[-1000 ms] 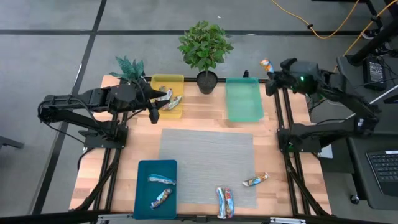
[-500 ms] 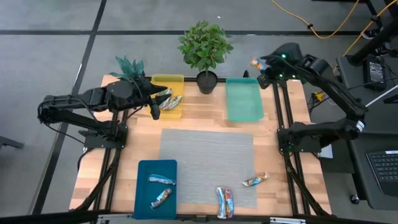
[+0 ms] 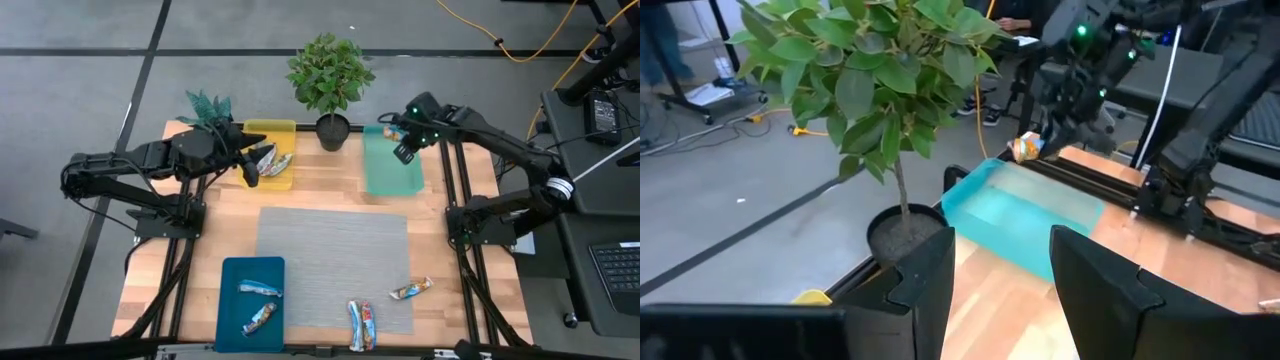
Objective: Pick and place Granola Bars by type
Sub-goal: Put the yellow granola bar into the blue transparent bin
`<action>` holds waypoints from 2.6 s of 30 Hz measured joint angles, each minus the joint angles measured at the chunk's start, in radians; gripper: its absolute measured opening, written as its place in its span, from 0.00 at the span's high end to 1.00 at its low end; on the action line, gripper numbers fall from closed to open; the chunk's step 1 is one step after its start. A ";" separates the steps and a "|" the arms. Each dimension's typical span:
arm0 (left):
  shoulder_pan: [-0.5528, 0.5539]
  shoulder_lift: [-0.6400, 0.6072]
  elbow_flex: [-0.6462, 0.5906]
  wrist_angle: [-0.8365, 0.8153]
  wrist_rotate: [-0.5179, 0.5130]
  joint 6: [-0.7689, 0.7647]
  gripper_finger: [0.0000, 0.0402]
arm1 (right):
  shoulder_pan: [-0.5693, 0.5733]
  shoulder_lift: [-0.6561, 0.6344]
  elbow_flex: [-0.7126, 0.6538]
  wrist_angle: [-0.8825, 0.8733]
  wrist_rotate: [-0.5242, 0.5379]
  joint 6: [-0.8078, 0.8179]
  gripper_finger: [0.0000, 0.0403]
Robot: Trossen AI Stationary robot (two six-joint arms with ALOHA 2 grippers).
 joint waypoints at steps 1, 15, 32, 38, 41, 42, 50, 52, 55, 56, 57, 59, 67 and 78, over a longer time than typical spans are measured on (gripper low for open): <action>0.000 0.001 0.000 0.000 -0.005 -0.001 0.61 | 0.000 0.000 -0.019 0.022 0.000 0.001 0.90; 0.018 0.092 0.000 -0.002 -0.010 0.001 0.61 | 0.000 0.182 -0.052 0.042 -0.059 0.066 0.90; 0.020 0.118 0.000 0.000 -0.006 -0.007 0.61 | -0.001 0.357 -0.052 0.104 -0.059 0.068 0.90; 0.020 0.118 0.000 0.000 -0.006 -0.001 0.61 | 0.000 0.353 -0.052 0.099 -0.059 0.060 0.80; 0.020 0.118 0.000 0.000 -0.003 0.001 0.61 | 0.000 0.340 -0.052 0.088 -0.059 0.063 0.69; 0.020 0.118 0.000 0.000 0.000 0.006 0.61 | 0.000 0.334 -0.052 0.086 -0.059 0.065 0.65; 0.020 0.118 0.000 0.000 0.002 0.041 0.61 | 0.053 0.171 -0.052 0.028 -0.060 0.042 0.47; 0.020 0.118 0.000 -0.001 0.001 0.062 0.61 | 0.088 0.100 -0.052 -0.011 -0.060 0.031 0.47; 0.020 0.117 0.000 -0.001 0.002 0.072 0.61 | 0.168 -0.023 -0.052 -0.109 -0.061 0.035 0.47; 0.020 0.117 0.000 -0.001 0.002 0.072 0.61 | 0.199 -0.064 -0.052 -0.148 -0.064 0.048 0.46; 0.020 0.117 0.000 -0.001 0.002 0.072 0.61 | 0.232 -0.103 -0.052 -0.187 -0.074 0.066 0.46; 0.020 0.117 0.000 -0.001 0.002 0.072 0.61 | 0.301 -0.184 -0.052 -0.260 -0.112 0.101 0.46; 0.020 0.117 0.000 0.000 0.001 0.107 0.61 | 0.602 -0.439 -0.030 -0.319 -0.149 0.336 0.46; 0.020 0.117 0.000 0.000 0.010 0.125 0.61 | 0.903 -0.407 0.077 -0.316 -0.060 0.463 0.46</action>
